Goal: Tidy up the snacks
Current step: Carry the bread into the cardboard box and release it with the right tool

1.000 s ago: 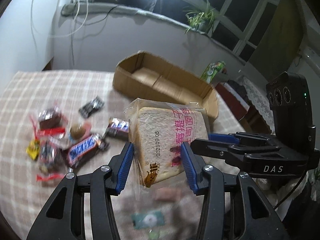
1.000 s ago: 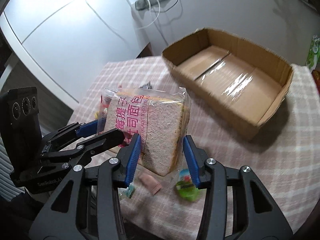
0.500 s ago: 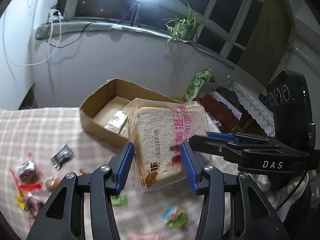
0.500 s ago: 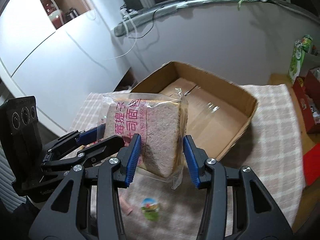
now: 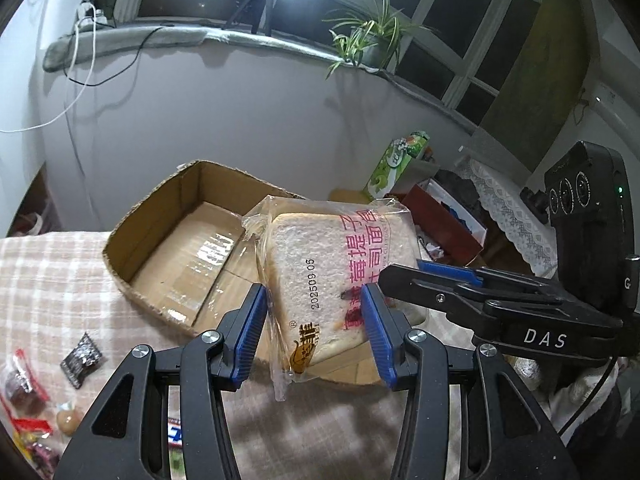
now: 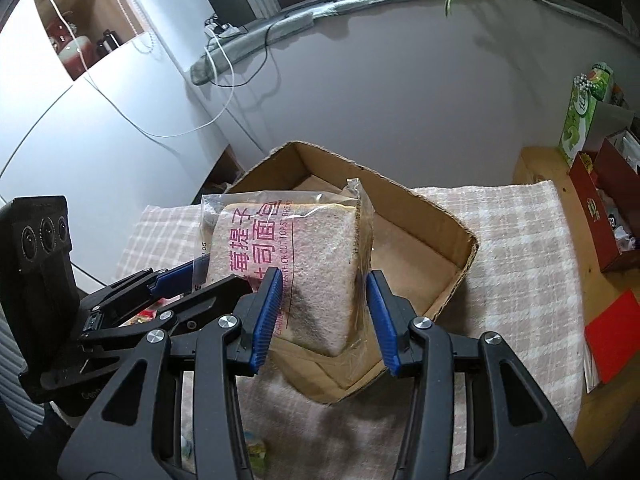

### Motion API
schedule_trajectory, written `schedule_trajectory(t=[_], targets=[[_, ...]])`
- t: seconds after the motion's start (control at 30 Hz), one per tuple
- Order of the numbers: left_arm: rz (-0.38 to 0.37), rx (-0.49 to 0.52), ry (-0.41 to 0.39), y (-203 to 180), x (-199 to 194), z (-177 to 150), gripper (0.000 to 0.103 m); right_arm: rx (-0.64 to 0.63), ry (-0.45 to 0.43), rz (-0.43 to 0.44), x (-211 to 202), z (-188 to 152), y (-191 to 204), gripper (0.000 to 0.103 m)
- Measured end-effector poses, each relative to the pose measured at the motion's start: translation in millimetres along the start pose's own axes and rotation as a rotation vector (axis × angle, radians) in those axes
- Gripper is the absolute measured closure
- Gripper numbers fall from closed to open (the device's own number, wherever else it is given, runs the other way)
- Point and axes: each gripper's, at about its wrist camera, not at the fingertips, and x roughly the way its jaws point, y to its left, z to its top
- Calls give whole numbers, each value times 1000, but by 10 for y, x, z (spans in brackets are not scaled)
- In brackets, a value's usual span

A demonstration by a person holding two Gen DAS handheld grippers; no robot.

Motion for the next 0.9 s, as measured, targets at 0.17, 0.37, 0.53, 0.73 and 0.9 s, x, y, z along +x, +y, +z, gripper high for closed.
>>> schedule_trajectory(t=[0.17, 0.37, 0.53, 0.73, 0.9], targets=[[-8, -18, 37, 27, 133, 10, 57, -1, 27, -19, 141, 6, -65, 57], [17, -2, 54, 11, 227, 32, 57, 3, 47, -26, 234, 17, -142, 57], [40, -37, 83, 102, 312, 62, 54, -1, 56, -44, 263, 9, -154, 57], [35, -39, 65, 121, 234, 72, 52, -12, 46, -56, 225, 7, -117, 57], [41, -29, 55, 105, 166, 68, 52, -19, 31, -69, 155, -23, -72, 57]])
